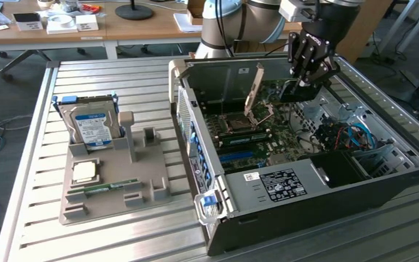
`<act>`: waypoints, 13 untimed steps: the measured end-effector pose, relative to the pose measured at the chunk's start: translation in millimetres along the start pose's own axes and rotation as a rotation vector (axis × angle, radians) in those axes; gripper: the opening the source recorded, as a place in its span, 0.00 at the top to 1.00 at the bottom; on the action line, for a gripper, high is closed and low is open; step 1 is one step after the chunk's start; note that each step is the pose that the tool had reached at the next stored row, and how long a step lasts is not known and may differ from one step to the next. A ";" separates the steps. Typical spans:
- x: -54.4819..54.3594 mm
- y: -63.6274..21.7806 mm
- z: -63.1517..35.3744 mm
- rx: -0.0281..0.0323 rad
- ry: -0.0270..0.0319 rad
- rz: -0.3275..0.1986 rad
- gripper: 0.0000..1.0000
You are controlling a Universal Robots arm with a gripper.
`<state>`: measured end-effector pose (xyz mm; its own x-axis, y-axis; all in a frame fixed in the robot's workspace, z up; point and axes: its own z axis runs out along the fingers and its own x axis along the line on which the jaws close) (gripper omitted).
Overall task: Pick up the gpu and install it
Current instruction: 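Insert the gpu into the slot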
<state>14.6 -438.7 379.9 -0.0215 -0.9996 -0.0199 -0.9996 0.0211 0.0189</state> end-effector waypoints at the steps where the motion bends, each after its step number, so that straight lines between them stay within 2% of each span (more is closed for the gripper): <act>1: 0.0 0.0 0.0 0.0000 0.0000 0.000 0.73; 13: 0.1 0.0 3.8 0.0000 -0.0002 0.000 0.73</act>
<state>14.5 -438.8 376.1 -0.0213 -0.9996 -0.0201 -0.9996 0.0210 0.0188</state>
